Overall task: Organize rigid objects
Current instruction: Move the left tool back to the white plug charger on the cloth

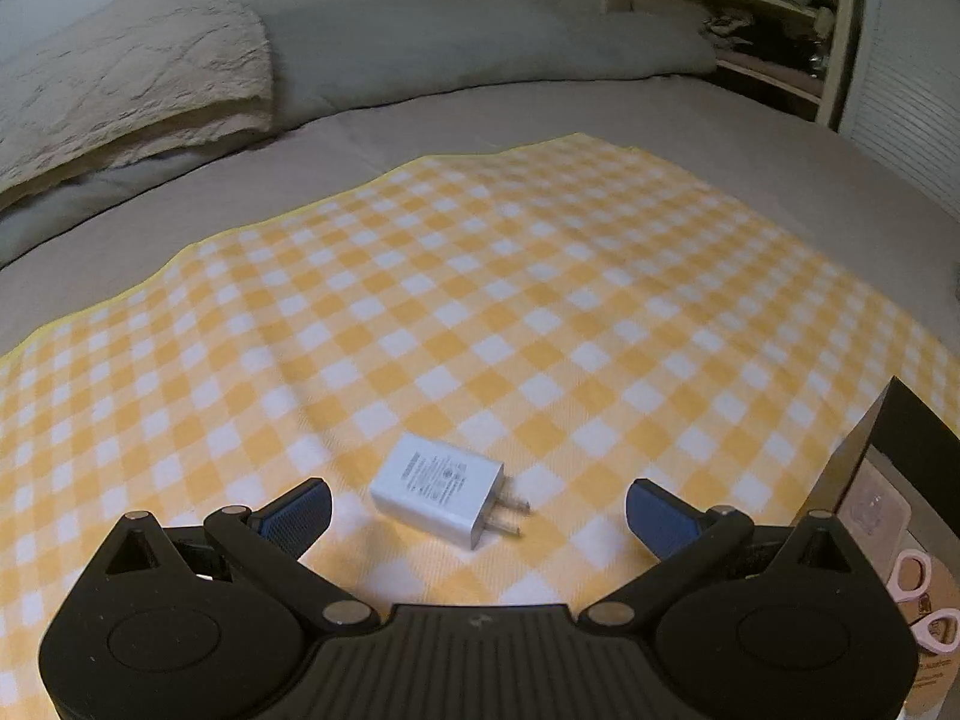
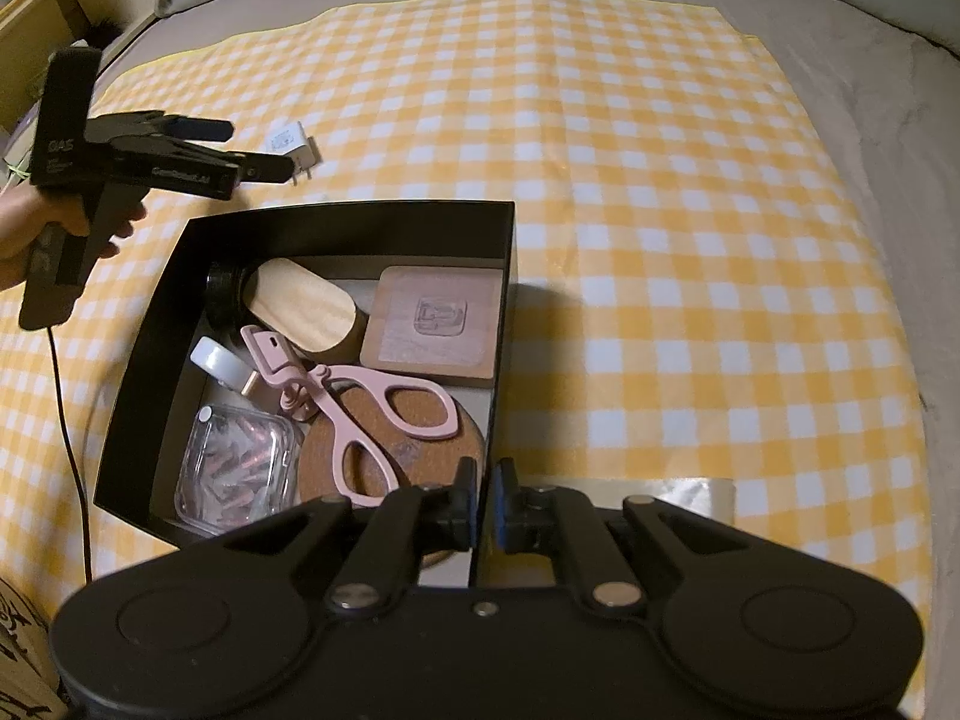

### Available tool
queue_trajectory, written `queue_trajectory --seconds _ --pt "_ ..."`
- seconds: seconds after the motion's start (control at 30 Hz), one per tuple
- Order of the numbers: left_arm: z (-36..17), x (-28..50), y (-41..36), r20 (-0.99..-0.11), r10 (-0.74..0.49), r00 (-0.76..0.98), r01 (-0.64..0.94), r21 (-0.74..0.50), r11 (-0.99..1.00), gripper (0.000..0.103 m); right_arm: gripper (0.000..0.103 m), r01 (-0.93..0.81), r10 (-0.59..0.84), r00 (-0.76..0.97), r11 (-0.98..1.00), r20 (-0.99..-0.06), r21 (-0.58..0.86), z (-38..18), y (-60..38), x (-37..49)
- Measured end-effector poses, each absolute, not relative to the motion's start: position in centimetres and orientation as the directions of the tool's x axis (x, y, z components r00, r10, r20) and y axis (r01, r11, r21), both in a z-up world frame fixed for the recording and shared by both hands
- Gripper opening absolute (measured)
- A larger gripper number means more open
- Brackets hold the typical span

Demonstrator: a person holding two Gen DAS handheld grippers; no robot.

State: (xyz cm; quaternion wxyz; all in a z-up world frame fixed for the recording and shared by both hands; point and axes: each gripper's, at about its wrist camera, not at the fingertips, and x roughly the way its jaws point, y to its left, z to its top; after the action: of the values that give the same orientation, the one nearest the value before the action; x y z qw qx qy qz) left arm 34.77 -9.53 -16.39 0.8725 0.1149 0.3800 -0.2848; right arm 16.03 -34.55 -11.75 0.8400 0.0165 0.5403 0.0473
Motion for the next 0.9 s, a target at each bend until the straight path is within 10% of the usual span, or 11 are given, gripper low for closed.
queue_trajectory --seconds 0.73,0.9 --pt "-18.0 36.5 -9.1 -0.777 -0.499 0.383 0.666 -0.142 0.733 0.078 0.008 -0.092 0.085 0.395 0.994 -0.915 0.052 -12.2 -33.9 16.6" --pt "-18.2 37.6 -9.3 -0.779 -0.465 0.421 0.572 -0.17 0.802 0.059 0.008 -0.095 0.088 0.394 0.994 -0.915 0.055 -12.3 -33.9 16.6"
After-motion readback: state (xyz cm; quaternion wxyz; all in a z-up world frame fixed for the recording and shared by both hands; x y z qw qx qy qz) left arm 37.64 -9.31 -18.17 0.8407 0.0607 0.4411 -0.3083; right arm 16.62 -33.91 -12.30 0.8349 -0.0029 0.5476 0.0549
